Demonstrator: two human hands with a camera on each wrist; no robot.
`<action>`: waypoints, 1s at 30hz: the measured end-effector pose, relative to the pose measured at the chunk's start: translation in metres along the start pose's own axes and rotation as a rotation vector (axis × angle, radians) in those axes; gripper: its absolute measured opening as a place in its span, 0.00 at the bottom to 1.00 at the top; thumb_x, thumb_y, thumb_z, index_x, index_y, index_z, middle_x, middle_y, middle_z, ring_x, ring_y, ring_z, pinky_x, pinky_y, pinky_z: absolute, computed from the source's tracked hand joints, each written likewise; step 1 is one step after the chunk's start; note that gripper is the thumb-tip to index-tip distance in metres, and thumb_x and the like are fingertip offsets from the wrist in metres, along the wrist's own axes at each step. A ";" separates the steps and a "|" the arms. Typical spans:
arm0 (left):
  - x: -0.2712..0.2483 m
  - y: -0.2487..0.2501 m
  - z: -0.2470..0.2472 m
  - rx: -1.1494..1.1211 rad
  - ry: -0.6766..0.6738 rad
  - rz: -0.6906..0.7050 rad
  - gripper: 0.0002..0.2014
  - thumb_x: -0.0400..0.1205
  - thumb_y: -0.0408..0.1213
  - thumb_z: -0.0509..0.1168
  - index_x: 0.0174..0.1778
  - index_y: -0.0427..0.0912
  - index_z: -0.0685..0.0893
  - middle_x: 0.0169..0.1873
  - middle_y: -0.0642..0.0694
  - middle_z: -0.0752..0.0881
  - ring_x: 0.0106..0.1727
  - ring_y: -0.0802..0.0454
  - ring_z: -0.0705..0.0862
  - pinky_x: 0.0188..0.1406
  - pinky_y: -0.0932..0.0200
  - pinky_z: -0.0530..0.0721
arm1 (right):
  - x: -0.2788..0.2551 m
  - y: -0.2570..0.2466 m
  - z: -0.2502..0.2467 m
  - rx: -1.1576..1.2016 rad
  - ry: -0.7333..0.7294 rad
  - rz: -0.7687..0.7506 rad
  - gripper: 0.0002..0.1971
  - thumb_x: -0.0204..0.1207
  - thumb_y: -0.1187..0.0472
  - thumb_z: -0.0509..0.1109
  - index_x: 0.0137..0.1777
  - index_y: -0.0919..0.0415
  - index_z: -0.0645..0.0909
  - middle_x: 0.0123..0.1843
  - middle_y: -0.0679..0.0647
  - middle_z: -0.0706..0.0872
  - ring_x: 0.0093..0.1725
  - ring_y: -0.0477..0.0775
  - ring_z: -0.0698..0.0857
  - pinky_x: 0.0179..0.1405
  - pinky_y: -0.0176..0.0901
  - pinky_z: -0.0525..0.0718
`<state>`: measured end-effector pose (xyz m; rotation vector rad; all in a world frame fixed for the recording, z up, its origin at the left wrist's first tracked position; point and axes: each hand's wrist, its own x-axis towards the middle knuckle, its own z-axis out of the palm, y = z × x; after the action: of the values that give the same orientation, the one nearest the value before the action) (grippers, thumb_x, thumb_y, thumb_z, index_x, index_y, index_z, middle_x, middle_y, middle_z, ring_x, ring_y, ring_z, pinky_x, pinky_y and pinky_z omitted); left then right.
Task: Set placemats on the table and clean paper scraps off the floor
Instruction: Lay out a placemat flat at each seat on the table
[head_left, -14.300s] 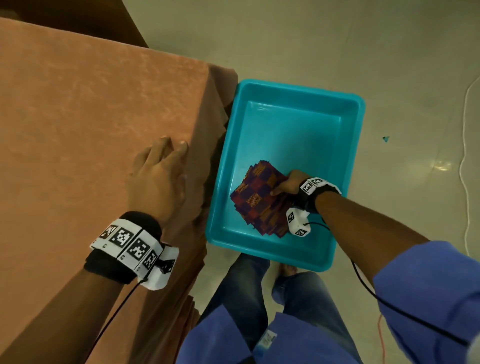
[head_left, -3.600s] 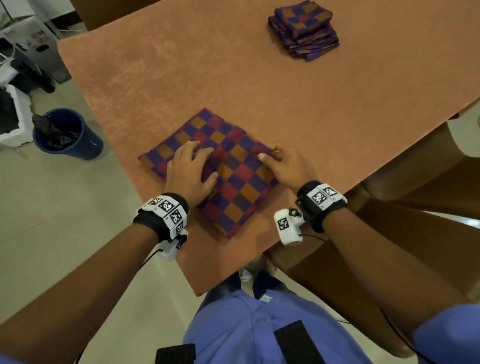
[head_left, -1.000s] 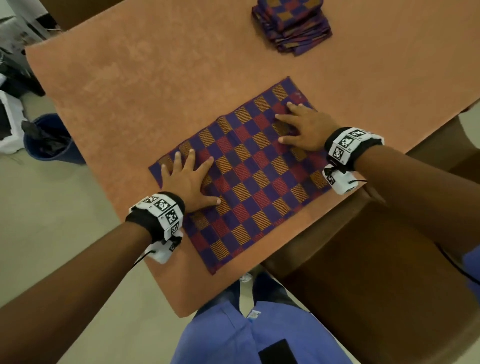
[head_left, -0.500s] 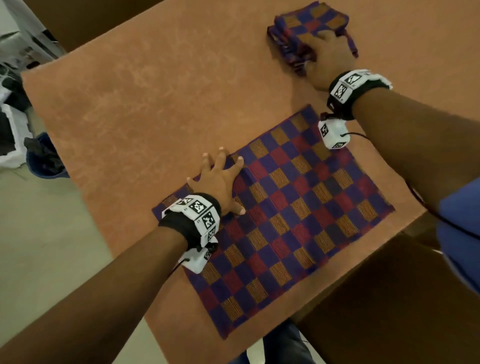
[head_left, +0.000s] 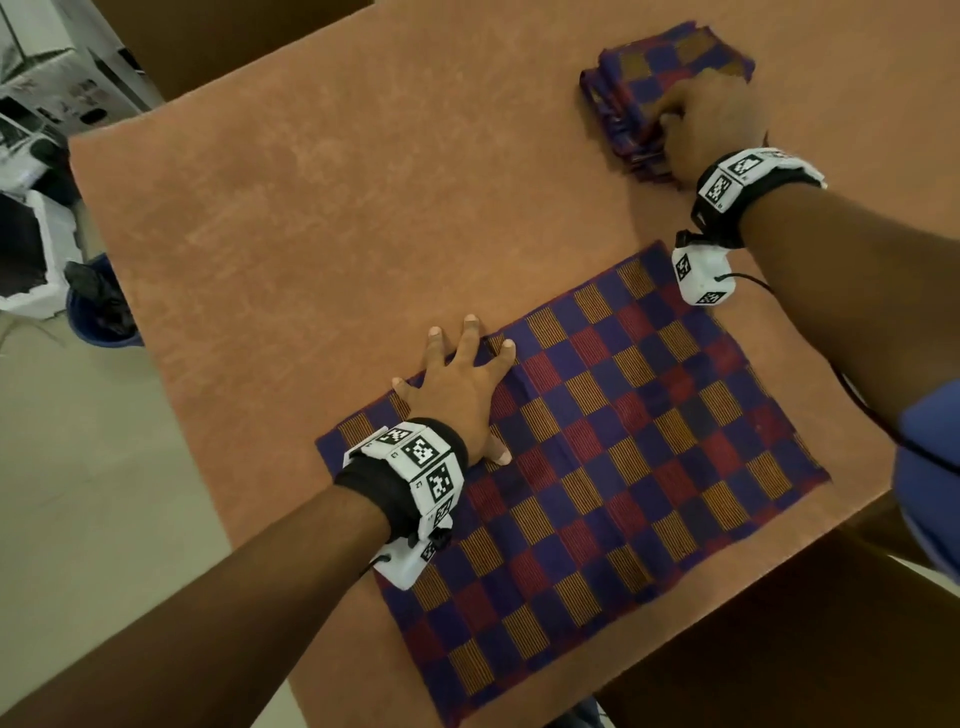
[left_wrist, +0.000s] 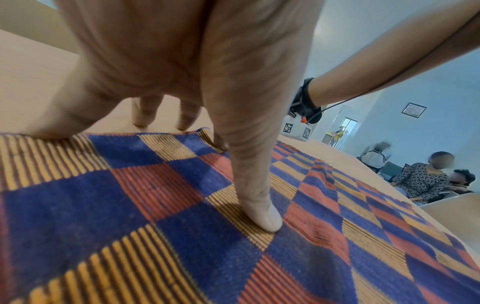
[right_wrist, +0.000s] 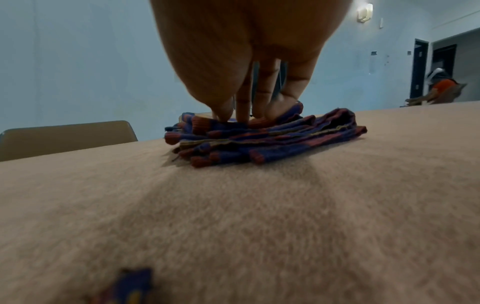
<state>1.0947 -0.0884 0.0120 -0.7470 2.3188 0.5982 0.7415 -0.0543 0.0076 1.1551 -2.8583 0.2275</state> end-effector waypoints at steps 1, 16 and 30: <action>0.000 0.000 0.000 0.001 0.001 -0.002 0.60 0.62 0.50 0.83 0.81 0.67 0.47 0.83 0.54 0.32 0.83 0.34 0.34 0.68 0.13 0.56 | 0.000 0.000 0.000 -0.014 -0.005 -0.004 0.14 0.79 0.59 0.61 0.55 0.59 0.86 0.58 0.65 0.84 0.58 0.73 0.80 0.46 0.61 0.84; 0.003 0.000 0.002 -0.002 0.003 -0.017 0.60 0.62 0.50 0.83 0.81 0.69 0.47 0.82 0.56 0.31 0.83 0.36 0.33 0.70 0.14 0.55 | -0.006 -0.002 -0.005 0.052 0.082 -0.073 0.19 0.78 0.51 0.55 0.53 0.58 0.86 0.50 0.60 0.89 0.51 0.69 0.83 0.45 0.60 0.84; -0.020 -0.009 -0.013 -0.342 0.382 0.072 0.46 0.71 0.52 0.76 0.81 0.47 0.60 0.78 0.42 0.67 0.75 0.40 0.71 0.70 0.44 0.75 | -0.098 -0.059 -0.085 0.259 0.197 -0.430 0.15 0.81 0.51 0.58 0.58 0.52 0.84 0.54 0.52 0.87 0.56 0.59 0.81 0.56 0.50 0.76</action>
<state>1.1079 -0.0951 0.0321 -1.0107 2.6333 0.9725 0.8521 -0.0161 0.0888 1.6505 -2.3887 0.6571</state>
